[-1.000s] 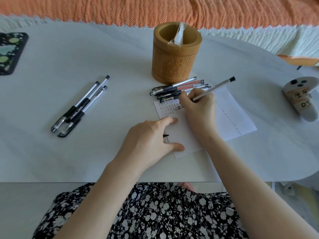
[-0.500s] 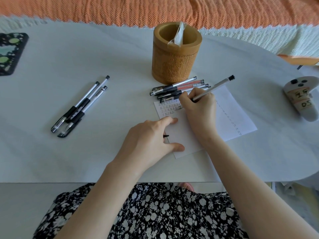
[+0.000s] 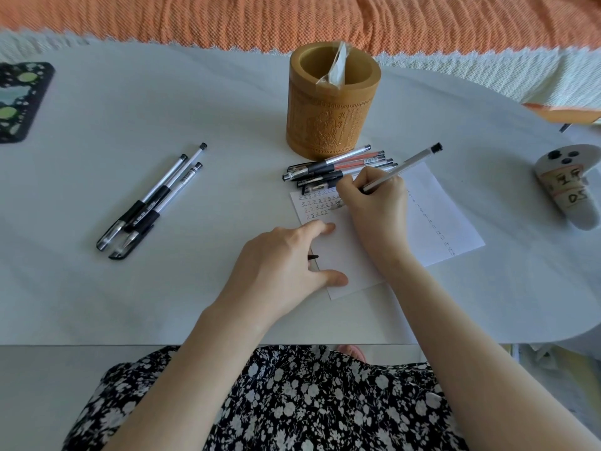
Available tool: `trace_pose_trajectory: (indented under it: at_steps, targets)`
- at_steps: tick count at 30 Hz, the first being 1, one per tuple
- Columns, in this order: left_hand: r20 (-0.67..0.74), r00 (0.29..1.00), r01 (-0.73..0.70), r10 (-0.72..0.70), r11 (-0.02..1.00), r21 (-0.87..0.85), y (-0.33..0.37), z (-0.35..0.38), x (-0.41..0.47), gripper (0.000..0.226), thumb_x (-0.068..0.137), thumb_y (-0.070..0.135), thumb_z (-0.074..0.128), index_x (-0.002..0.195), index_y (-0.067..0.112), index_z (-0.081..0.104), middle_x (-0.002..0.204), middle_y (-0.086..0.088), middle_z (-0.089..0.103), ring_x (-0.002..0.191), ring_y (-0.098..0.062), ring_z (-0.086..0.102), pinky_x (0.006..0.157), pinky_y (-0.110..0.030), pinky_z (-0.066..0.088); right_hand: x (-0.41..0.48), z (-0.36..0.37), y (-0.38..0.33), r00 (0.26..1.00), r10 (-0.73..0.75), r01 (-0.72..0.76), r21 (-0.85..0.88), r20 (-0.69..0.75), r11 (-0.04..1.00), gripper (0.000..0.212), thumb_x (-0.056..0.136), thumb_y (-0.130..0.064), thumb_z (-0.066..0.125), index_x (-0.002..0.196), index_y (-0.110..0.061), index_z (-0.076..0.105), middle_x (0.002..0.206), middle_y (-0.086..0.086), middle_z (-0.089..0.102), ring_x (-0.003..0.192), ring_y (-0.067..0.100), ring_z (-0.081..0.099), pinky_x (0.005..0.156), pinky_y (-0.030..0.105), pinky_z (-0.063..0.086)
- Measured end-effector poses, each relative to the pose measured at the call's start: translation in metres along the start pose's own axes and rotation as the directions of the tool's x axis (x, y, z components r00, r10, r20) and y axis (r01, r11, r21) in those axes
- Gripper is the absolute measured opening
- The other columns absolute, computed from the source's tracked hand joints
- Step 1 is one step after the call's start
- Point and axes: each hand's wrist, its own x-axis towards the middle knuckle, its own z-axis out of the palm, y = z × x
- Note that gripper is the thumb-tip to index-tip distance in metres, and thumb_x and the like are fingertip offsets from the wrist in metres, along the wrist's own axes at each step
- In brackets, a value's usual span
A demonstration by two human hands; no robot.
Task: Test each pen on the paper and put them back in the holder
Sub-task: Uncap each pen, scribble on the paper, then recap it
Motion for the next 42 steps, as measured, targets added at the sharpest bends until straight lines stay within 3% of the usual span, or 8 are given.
trace_pose_trajectory:
  at_steps: [5,13,18,42]
  targets:
    - [0.0,1.0,0.007,-0.007,1.0,-0.007,-0.0001,0.0004,0.0005,0.07,0.064,0.062,0.07,0.127,0.047,0.043,0.103,0.006,0.066,0.094,-0.008,0.063,0.086,-0.029,0.049,0.0003,0.0002,-0.0005,1.0,-0.002,0.002,-0.003,0.006,1.0,0.042,0.075,-0.004,0.06,0.052,-0.017,0.028,0.047,-0.005,0.024,0.05,0.007,0.021,0.045,0.018,0.019]
    - [0.001,1.0,0.002,-0.002,1.0,0.006,0.0,0.0002,0.0003,0.07,0.065,0.063,0.069,0.128,0.046,0.043,0.102,0.007,0.066,0.093,-0.007,0.063,0.085,-0.028,0.049,-0.0007,-0.0012,-0.0008,1.0,0.003,-0.003,0.005,0.004,1.0,0.031,0.077,-0.006,0.059,0.056,-0.006,0.036,0.05,0.001,0.026,0.051,0.008,0.021,0.046,0.02,0.019]
    - [0.004,1.0,0.008,-0.008,1.0,0.002,0.0,0.0006,0.0004,0.07,0.065,0.063,0.069,0.128,0.046,0.043,0.104,0.007,0.066,0.096,-0.008,0.063,0.086,-0.029,0.049,0.0009,0.0004,0.0002,1.0,-0.006,0.006,-0.016,-0.009,1.0,0.041,0.076,-0.005,0.06,0.052,-0.016,0.029,0.048,-0.003,0.025,0.05,0.008,0.021,0.046,0.019,0.019]
    - [0.002,1.0,0.019,-0.019,1.0,-0.004,0.0004,0.0007,0.0009,0.07,0.064,0.062,0.071,0.127,0.046,0.044,0.103,0.007,0.067,0.096,-0.007,0.063,0.086,-0.03,0.049,-0.0002,-0.0005,-0.0018,1.0,0.007,-0.007,-0.006,0.015,1.0,0.039,0.075,-0.005,0.06,0.051,-0.016,0.031,0.047,-0.004,0.027,0.048,0.006,0.023,0.045,0.016,0.021]
